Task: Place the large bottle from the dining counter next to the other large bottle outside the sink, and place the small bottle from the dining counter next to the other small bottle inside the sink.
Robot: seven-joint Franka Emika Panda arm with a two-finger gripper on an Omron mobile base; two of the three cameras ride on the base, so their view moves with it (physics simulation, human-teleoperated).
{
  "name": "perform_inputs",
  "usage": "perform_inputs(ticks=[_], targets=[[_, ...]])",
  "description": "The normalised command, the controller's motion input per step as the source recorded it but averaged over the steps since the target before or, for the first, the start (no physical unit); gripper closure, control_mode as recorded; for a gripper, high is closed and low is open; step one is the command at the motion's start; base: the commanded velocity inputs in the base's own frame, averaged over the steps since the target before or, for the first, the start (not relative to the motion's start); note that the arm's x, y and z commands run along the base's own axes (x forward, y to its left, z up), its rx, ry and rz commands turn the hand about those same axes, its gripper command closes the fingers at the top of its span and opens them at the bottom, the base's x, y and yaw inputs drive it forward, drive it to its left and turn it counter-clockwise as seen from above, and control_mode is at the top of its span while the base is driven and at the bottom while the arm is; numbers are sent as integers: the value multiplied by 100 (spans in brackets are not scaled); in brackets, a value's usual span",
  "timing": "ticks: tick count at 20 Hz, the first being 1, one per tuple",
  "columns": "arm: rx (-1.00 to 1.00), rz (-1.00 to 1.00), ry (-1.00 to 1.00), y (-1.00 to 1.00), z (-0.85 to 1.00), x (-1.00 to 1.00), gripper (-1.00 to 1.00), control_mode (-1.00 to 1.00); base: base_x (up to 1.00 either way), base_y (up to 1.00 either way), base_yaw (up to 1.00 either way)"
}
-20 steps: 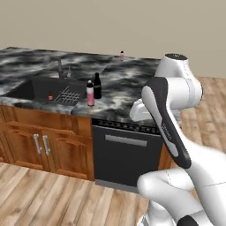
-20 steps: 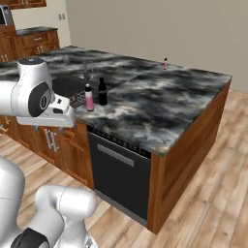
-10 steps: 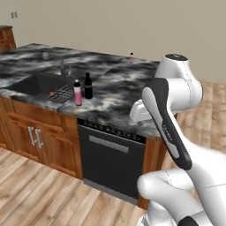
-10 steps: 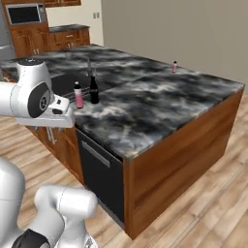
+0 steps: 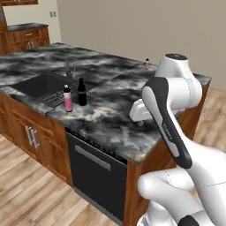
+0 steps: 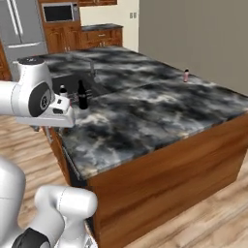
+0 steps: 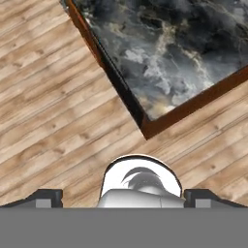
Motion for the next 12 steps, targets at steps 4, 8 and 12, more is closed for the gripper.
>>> perform_inputs(ticks=[4,8,12], targets=[[0,0,0,0,0,0,-100,100,21,-100,37],[0,0,0,0,0,0,-100,100,12,-100,34],[0,0,0,0,0,0,-100,100,22,-100,33]])
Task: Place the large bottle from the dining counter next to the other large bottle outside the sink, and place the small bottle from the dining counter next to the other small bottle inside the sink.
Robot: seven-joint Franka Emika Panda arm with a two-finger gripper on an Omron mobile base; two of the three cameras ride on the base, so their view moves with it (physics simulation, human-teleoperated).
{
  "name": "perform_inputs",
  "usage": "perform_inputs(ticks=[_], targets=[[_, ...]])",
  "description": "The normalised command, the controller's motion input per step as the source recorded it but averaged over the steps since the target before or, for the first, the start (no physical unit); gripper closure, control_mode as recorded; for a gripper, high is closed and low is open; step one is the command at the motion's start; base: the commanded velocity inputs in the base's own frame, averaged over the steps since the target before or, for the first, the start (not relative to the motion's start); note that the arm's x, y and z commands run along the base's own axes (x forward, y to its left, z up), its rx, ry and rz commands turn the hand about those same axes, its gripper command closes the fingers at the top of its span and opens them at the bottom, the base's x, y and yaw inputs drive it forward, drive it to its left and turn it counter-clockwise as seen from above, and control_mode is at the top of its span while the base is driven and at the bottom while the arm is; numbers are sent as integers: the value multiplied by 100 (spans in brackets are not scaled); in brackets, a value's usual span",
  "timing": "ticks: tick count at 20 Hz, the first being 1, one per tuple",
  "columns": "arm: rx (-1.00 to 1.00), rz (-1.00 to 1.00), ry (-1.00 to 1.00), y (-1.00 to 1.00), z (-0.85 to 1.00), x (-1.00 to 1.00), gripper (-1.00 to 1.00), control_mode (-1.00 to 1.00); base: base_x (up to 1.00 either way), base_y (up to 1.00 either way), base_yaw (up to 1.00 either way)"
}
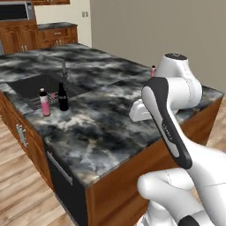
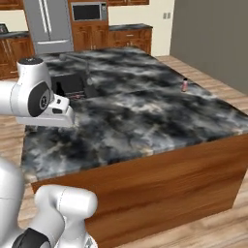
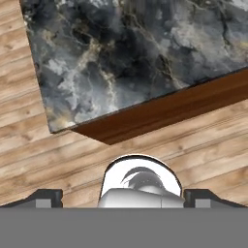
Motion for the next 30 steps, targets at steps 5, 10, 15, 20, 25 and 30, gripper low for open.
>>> perform_inputs(ticks=[5,10,15,20,25,30], targets=[[0,0,0,0,0,0,-100,100,36,-100,32],[0,0,0,0,0,0,-100,100,53,-100,33],[0,0,0,0,0,0,-100,100,58,-100,28],[0,0,0,0,0,0,-100,100,53,-100,27],[0,0,0,0,0,0,-100,100,51,-100,28],[0,0,0,0,0,0,-100,100,45,-100,29]])
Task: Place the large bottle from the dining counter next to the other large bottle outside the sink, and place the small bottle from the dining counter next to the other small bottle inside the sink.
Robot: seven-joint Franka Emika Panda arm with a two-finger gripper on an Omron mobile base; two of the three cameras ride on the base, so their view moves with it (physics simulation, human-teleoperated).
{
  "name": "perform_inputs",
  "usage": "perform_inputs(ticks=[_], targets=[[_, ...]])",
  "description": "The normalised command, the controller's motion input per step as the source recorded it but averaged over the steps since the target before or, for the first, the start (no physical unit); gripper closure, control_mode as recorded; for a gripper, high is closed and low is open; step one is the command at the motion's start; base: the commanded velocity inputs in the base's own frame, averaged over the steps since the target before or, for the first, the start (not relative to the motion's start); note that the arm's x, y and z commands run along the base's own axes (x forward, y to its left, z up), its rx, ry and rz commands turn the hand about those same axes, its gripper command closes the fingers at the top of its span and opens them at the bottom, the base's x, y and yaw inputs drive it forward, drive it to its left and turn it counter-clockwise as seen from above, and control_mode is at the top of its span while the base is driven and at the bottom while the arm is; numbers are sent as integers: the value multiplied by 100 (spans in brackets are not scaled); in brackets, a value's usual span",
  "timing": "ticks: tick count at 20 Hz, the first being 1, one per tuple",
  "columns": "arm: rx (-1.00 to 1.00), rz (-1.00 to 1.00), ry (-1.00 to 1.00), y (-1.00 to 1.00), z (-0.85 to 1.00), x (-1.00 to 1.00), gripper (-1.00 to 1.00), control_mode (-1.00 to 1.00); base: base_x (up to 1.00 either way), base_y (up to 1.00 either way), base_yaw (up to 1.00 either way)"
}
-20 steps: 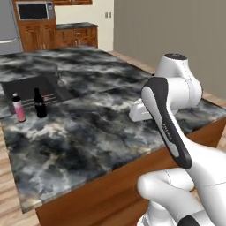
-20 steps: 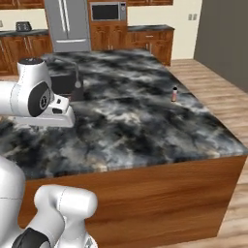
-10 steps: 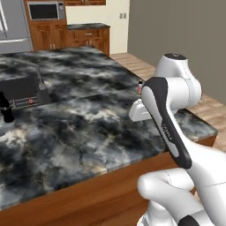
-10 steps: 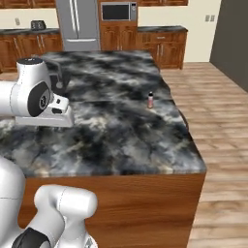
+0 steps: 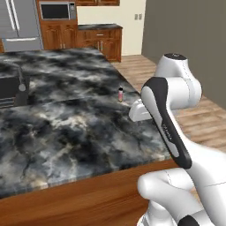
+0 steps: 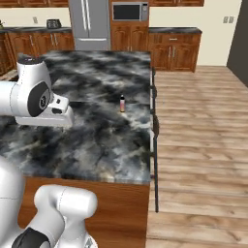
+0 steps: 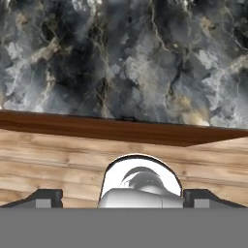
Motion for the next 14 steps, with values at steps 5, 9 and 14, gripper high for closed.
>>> perform_inputs(ticks=[5,9,14], targets=[[0,0,0,0,0,0,-100,100,32,-100,31],[0,0,0,0,0,0,-100,100,18,-100,33],[0,0,0,0,0,0,-100,100,34,-100,34]])
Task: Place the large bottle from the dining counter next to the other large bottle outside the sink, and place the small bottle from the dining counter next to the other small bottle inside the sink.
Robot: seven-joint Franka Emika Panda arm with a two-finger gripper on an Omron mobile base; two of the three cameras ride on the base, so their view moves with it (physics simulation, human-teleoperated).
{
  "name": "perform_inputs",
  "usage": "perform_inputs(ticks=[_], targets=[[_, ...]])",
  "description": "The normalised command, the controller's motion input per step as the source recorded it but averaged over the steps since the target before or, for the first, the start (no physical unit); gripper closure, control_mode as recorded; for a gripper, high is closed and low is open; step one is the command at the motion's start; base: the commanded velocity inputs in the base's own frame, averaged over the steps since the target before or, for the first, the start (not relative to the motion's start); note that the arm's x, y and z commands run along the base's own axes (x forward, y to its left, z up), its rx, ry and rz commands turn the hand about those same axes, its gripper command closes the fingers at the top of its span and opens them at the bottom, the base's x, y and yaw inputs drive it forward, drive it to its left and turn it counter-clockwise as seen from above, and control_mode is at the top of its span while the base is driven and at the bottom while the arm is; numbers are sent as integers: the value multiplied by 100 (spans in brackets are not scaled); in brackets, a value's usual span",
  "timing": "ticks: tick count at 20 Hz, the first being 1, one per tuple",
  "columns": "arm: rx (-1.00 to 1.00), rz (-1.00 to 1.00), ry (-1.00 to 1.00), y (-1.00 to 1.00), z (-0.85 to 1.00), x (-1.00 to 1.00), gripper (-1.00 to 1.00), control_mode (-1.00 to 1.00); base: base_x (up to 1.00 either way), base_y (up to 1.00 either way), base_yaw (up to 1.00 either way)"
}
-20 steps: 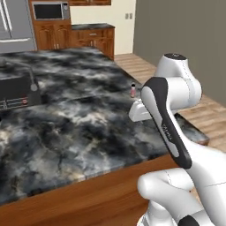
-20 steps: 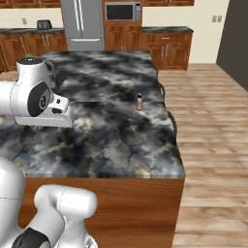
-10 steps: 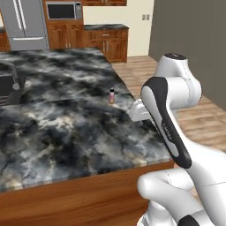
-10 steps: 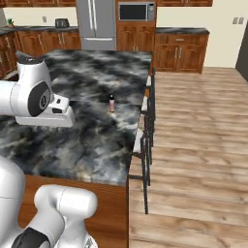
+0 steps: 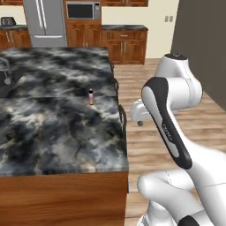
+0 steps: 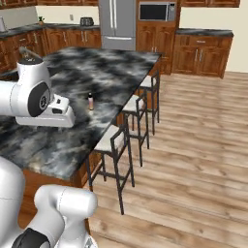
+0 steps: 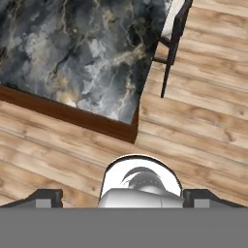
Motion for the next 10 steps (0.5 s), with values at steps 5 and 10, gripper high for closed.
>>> perform_inputs(ticks=[5,10], targets=[[0,0,0,0,0,0,-100,100,47,-100,37],[0,0,0,0,0,0,-100,100,42,-92,46]])
